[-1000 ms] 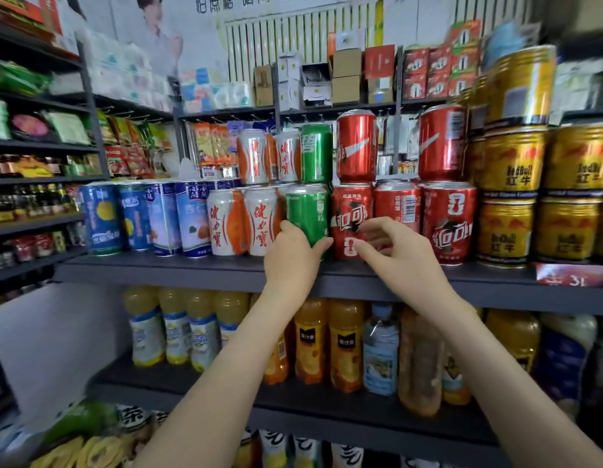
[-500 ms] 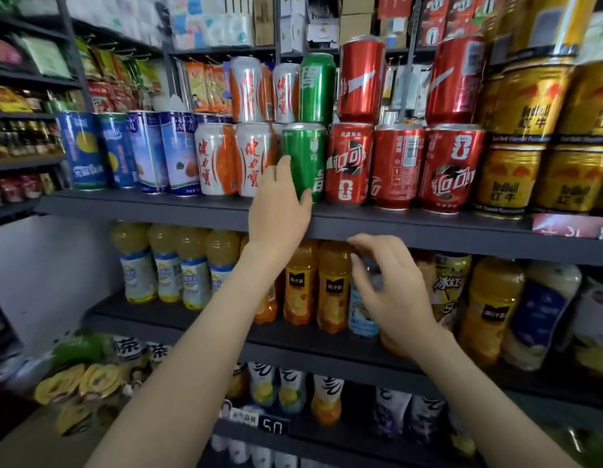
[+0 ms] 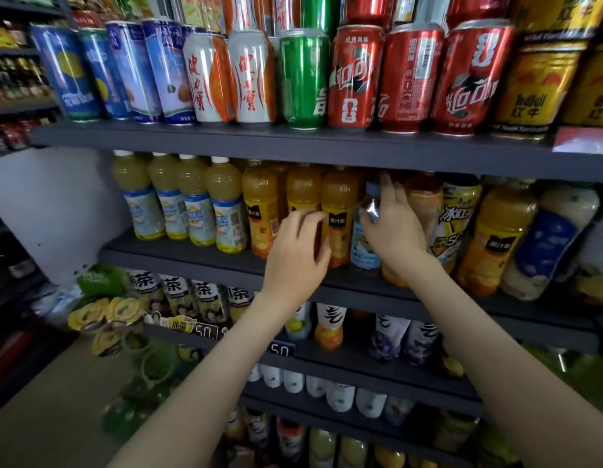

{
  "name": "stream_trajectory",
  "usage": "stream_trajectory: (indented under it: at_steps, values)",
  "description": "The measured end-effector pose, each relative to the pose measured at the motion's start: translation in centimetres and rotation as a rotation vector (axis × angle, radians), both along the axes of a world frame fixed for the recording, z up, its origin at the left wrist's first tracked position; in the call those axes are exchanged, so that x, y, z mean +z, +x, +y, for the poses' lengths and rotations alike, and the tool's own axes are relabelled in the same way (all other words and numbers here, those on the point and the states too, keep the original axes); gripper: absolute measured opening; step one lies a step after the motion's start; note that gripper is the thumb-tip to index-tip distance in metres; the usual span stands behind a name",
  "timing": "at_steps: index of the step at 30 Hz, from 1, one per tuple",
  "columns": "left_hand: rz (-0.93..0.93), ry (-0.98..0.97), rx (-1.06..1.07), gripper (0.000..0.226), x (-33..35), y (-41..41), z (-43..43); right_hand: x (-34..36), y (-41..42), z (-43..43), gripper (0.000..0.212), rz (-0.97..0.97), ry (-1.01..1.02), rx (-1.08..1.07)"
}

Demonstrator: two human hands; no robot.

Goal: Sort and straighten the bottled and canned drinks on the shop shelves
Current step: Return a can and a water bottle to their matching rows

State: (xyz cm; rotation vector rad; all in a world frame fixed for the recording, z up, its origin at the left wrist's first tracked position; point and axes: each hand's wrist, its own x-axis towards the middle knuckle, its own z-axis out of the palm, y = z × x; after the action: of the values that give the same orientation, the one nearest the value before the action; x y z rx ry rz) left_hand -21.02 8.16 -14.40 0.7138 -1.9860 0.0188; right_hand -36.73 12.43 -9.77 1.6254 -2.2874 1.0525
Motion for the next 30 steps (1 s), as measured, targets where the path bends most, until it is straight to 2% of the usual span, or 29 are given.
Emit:
stream_trajectory:
  at_steps: [4,8,10,14,18,22,26,30]
  values:
    - [-0.074,0.094,-0.006,0.032,-0.6,-0.2,-0.3,1.0,0.0,-1.2,0.066,-0.008,0.094,-0.058]
    - [-0.094,0.181,-0.052,0.034,-1.0,-0.7,-0.5,1.2,0.3,-0.8,0.051,0.011,0.010,-0.080]
    - [-0.108,0.246,-0.078,0.039,-1.2,-1.3,-0.5,1.0,0.4,-0.4,0.050,0.023,-0.033,-0.066]
    - [-0.115,0.491,-0.133,0.058,-1.0,-3.4,-0.8,1.5,0.8,-0.7,0.055,0.005,0.006,-0.081]
    - [-0.010,0.693,-0.274,0.071,-0.7,-4.8,-0.5,1.5,1.0,0.1,0.046,0.041,0.014,-0.026]
    - [0.017,0.706,-0.420,0.067,-1.6,-5.3,-0.1,0.2,0.3,3.2,0.040,0.057,-0.139,0.131]
    - [0.085,0.702,-0.468,0.058,-0.9,-5.1,2.1,0.3,-0.7,6.6,0.039,0.048,-0.217,0.214]
    - [0.160,0.742,-0.496,0.053,-0.6,-5.9,6.0,0.6,-2.0,10.4,0.051,-0.145,-0.203,0.164]
